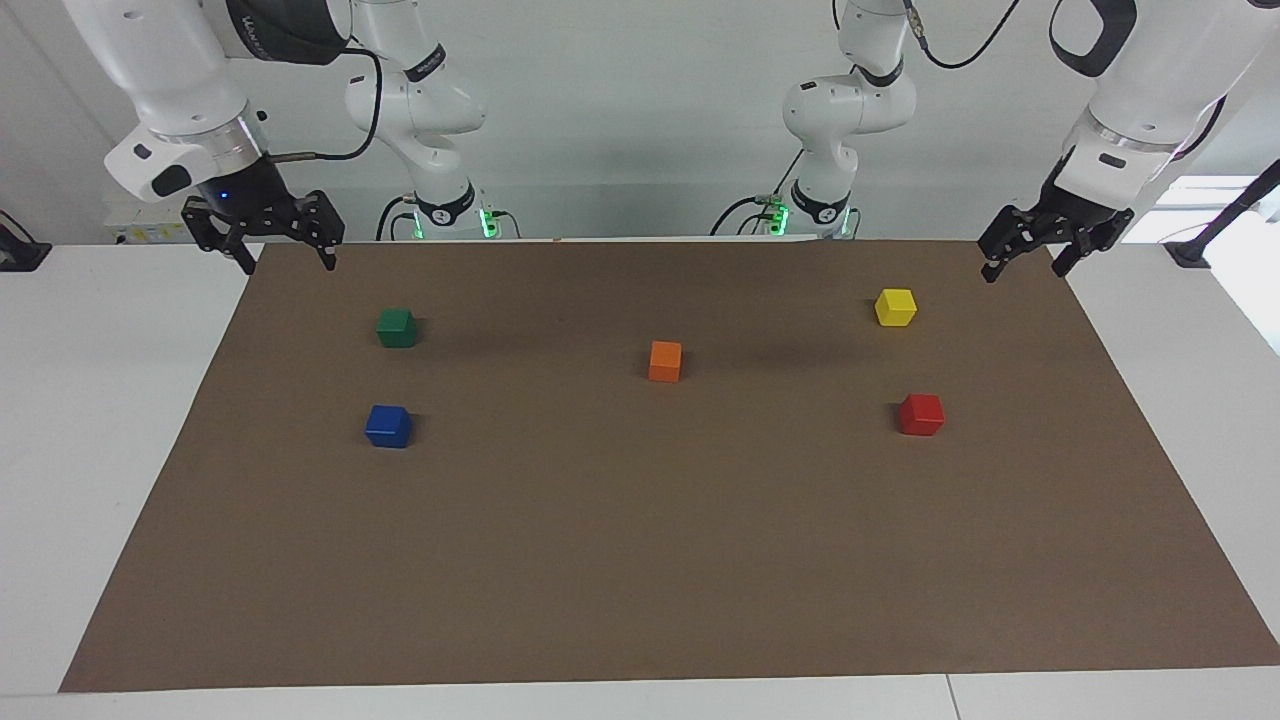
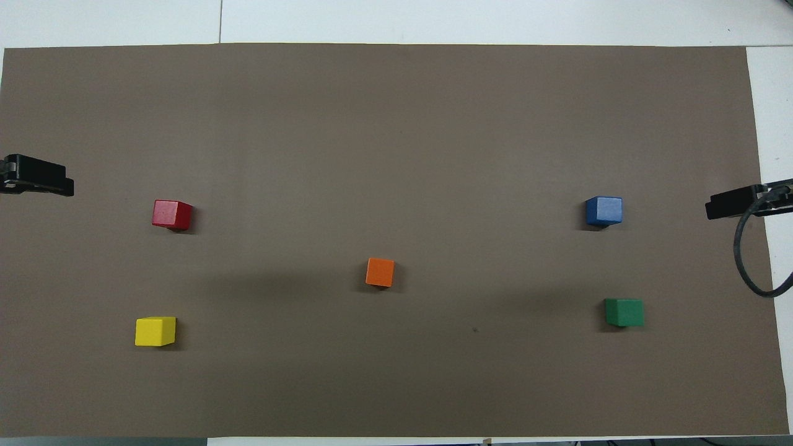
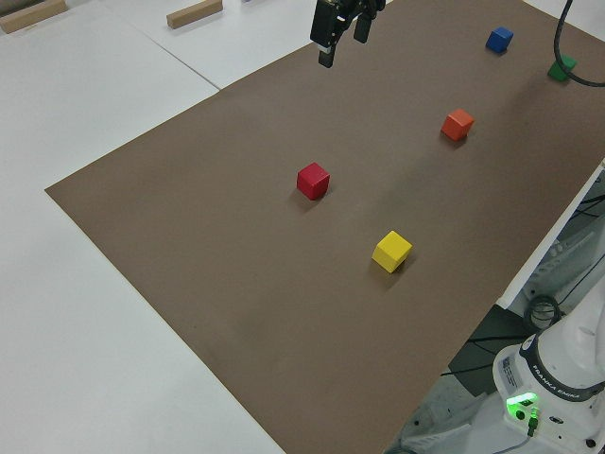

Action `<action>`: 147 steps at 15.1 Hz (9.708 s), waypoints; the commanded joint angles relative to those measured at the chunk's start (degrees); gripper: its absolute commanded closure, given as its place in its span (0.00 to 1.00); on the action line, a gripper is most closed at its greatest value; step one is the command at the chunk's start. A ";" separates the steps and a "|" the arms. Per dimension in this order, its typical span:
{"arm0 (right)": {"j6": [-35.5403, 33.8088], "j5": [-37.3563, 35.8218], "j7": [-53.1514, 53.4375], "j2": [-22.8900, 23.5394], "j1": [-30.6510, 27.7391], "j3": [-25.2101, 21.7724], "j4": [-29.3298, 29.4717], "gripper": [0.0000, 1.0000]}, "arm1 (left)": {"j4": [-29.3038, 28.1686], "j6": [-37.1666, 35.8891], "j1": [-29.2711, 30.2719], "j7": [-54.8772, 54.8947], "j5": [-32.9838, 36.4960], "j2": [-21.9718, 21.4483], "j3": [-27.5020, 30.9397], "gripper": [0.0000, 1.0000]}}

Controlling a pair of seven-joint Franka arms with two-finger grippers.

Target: Transfer red block to right arm and stack on blue block

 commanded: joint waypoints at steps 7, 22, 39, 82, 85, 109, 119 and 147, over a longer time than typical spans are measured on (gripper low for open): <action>0.29 -0.51 -1.52 -0.91 -1.08 0.78 -0.68 0.00 | -0.75 -0.60 -0.17 -0.71 0.20 -1.18 1.14 0.00; 5.39 35.40 -14.79 4.08 -9.15 0.34 -12.46 0.00 | -30.46 38.14 -0.43 -0.72 0.20 5.92 1.05 0.00; 4.00 97.81 -38.27 19.46 1.72 0.95 -23.71 0.00 | -20.29 31.16 -2.02 -1.68 -1.20 14.99 0.96 1.00; -30.74 124.74 -36.25 40.04 14.22 7.28 -11.41 1.00 | -21.32 33.06 -24.17 -117.97 -41.37 -5.48 -7.56 1.00; -30.47 124.39 -36.43 39.96 14.13 7.28 -11.41 1.00 | -22.02 33.24 -24.17 -117.27 -41.20 -5.84 -7.56 1.00; -5.61 109.29 -24.05 23.27 9.74 6.49 -11.14 1.00 | -12.29 24.99 3.08 -48.11 -6.85 1.98 -6.95 0.00; 4.86 69.42 -5.77 11.31 4.90 6.22 -7.37 1.00 | -1.54 5.38 4.84 -10.06 10.04 4.45 -6.95 0.00; 33.41 -7.36 18.68 10.24 -0.02 6.58 -22.03 1.00 | -5.15 3.27 -0.35 -2.92 -1.29 -1.62 -1.32 0.00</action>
